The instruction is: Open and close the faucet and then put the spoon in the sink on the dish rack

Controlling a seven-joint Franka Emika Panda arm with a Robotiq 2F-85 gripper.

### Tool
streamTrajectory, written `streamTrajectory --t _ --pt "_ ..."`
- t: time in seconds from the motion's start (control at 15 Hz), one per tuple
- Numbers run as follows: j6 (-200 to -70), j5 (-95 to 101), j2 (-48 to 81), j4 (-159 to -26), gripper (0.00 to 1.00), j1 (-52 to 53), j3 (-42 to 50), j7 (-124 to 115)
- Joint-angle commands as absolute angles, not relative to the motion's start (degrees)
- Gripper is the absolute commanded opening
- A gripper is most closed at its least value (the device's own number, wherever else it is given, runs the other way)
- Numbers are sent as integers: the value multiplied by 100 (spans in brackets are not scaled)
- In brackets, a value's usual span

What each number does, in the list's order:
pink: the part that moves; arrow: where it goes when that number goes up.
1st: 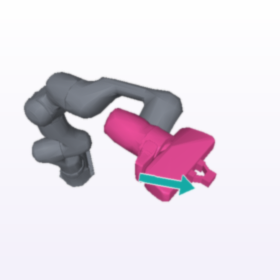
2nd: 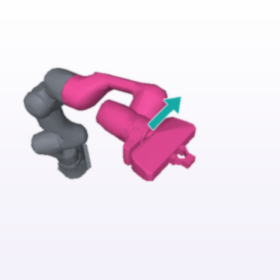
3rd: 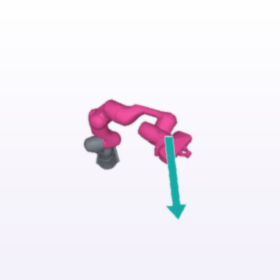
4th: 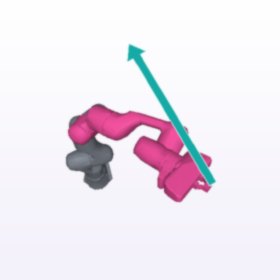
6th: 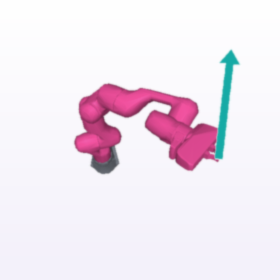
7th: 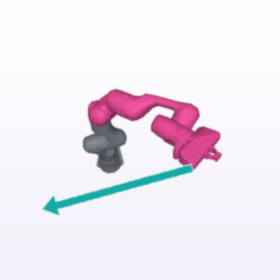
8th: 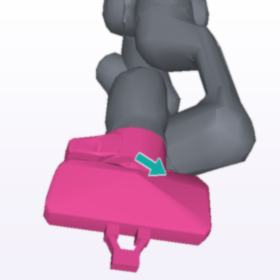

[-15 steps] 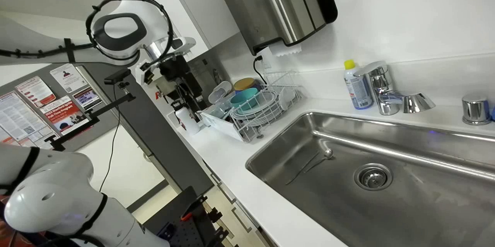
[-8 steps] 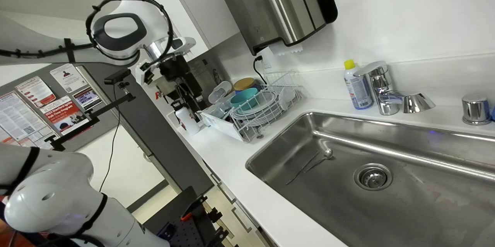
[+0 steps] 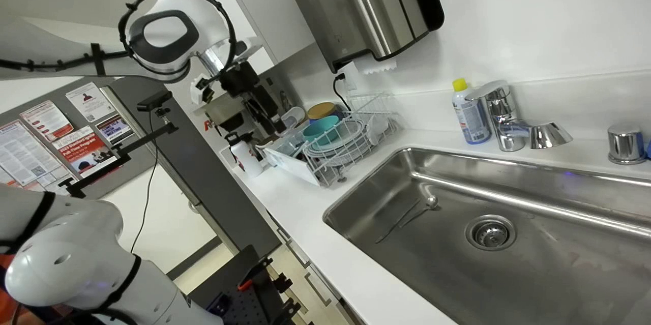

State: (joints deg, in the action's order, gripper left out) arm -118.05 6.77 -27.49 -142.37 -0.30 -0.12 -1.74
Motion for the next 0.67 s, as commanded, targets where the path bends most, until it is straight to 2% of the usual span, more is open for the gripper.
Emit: streamTrajectory --t 0.0,0.6 --pt "-12424 412 -1952 -13607 100 -245 166 -542" --pt "-14055 262 -161 -12878 100 -738 550 -1630"
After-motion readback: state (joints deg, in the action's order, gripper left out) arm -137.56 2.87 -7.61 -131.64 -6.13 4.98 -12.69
